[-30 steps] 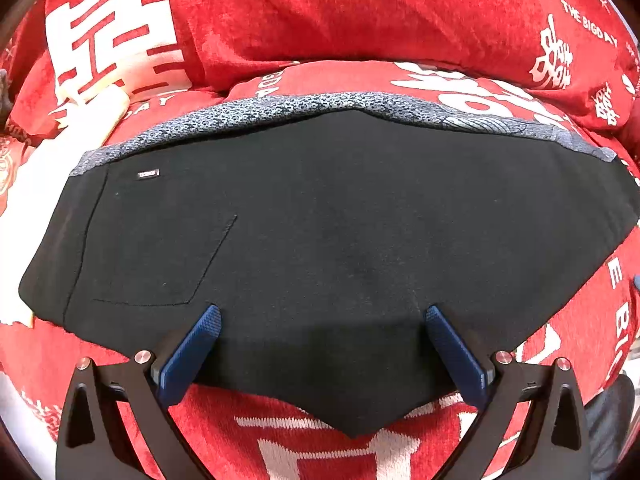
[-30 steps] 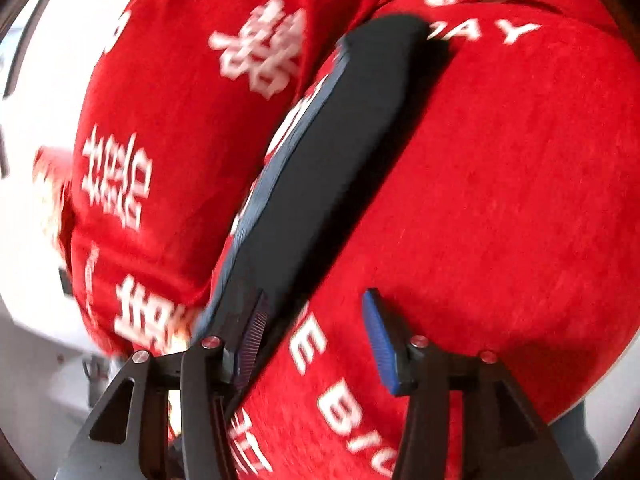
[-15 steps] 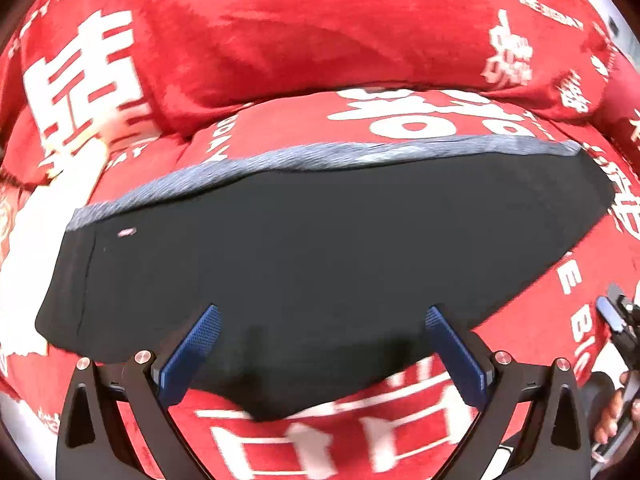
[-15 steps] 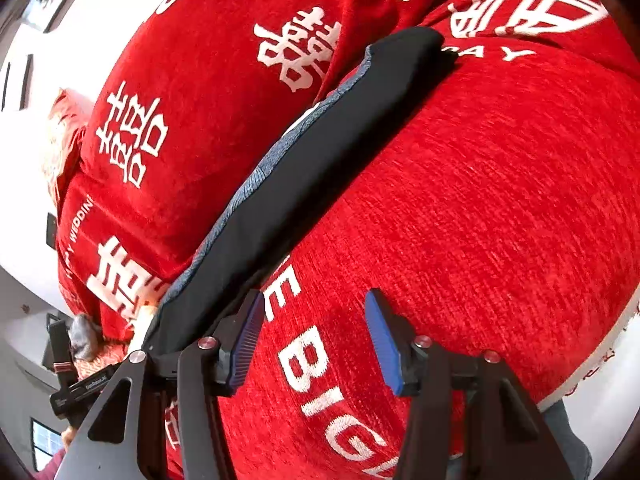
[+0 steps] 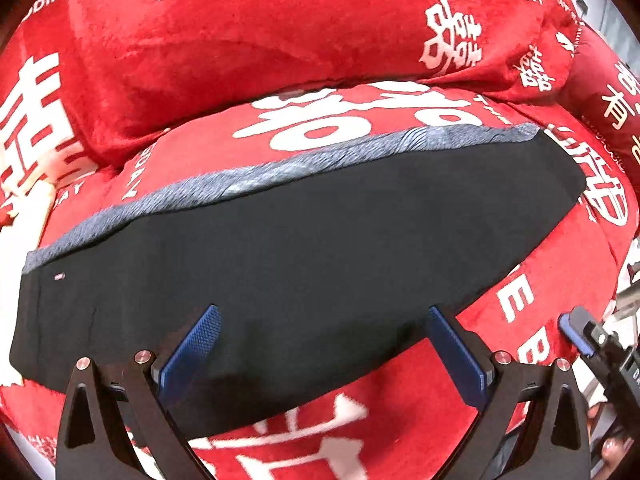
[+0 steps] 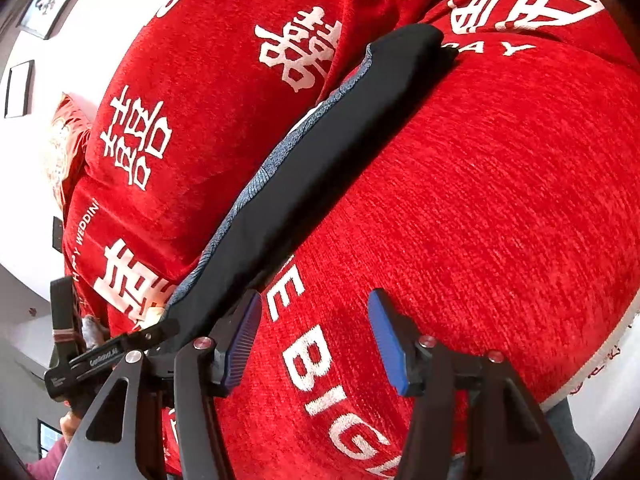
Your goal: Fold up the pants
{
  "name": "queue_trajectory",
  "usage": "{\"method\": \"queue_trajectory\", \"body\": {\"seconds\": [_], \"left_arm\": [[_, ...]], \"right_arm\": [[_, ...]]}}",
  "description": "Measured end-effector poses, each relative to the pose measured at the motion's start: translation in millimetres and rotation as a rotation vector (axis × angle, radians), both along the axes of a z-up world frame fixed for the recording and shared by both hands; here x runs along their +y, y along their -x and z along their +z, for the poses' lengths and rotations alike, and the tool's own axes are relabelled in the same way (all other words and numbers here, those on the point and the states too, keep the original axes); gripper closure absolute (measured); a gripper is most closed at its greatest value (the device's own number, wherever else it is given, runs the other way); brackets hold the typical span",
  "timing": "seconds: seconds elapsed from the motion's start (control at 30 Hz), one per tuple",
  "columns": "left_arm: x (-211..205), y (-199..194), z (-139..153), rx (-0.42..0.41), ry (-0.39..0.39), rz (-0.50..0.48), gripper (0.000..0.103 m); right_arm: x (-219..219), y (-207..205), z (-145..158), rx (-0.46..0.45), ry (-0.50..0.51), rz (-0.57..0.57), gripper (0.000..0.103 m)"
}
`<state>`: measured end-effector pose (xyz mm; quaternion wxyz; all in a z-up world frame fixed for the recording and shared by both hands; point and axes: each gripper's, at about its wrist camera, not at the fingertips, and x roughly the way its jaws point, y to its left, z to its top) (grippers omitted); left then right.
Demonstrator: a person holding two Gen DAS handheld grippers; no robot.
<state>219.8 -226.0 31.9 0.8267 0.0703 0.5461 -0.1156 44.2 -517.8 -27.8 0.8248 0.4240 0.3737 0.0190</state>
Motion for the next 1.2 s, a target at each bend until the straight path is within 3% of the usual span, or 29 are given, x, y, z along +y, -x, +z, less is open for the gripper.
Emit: {"method": "queue_trajectory", "body": {"seconds": [0.4,0.9,1.2], "left_arm": [[-31,-12,-6,0.012,0.003,-0.042,0.0],[-27,-18,-2,0.014,-0.001,-0.035,0.0],[-30,-21,16,-0.022,0.026,-0.044,0.0]], "right_arm": [[-31,4,19,-0.011,0.015,-0.062,0.036],[-46,1,24,0.018,0.04,-0.087,0.035],[-61,-3,55,-0.004,0.103,-0.095,0.035]]}}
